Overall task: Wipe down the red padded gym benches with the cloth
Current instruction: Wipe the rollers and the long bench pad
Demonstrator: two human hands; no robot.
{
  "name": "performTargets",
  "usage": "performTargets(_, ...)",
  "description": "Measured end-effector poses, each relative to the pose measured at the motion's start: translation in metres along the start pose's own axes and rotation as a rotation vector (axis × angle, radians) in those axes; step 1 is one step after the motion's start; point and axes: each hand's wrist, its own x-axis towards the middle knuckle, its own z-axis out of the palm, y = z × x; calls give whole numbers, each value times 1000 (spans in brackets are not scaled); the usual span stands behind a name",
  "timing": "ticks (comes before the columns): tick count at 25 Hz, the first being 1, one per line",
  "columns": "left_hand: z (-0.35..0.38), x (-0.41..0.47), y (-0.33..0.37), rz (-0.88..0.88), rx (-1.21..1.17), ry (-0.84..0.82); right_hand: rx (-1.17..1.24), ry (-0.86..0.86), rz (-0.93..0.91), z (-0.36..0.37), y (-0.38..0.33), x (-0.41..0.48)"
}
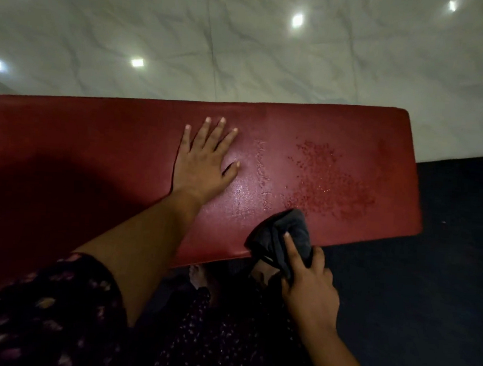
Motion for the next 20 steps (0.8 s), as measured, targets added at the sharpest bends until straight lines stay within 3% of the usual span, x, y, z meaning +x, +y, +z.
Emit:
performTargets(7, 9, 1, 1, -28, -36, 56, -86, 158, -66, -29, -13, 60)
performTargets(14, 11, 2, 1, -29, -23, 64, -234, 307, -234, -108, -62, 176)
performTargets(20, 11, 3, 0, -31, -6, 96, 43, 245, -106, -131, -79, 220)
